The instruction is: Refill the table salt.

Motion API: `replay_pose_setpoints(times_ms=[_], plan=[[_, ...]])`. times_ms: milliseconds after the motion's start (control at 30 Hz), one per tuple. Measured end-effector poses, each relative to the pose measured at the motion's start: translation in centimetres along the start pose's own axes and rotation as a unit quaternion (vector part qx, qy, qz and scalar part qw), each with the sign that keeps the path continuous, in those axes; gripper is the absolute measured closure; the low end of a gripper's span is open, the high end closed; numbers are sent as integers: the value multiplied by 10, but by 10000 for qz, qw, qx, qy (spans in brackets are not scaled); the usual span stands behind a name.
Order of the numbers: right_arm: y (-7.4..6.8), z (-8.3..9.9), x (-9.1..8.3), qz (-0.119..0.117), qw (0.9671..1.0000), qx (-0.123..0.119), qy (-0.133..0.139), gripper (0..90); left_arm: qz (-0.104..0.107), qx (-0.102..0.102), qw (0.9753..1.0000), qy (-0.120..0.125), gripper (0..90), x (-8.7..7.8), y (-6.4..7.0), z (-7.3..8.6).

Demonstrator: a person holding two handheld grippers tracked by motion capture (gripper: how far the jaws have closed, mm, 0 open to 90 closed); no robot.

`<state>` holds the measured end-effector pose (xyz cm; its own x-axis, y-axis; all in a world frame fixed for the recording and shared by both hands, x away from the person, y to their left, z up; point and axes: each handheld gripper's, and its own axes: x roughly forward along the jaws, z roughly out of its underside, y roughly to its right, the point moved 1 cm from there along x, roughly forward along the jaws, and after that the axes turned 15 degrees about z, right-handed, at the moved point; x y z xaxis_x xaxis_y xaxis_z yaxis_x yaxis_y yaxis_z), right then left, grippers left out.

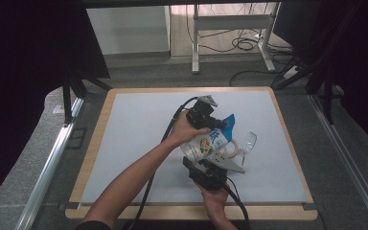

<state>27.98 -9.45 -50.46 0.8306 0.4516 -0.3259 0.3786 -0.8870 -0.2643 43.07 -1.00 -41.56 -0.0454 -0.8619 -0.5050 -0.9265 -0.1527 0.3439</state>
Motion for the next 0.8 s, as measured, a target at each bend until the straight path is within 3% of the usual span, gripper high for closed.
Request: replay_pose_setpoints(times_ms=[800], plan=[[5,0,-2,-156,9998,-61,52,536,69,-11,10000,-35,897,1,0,-2]])
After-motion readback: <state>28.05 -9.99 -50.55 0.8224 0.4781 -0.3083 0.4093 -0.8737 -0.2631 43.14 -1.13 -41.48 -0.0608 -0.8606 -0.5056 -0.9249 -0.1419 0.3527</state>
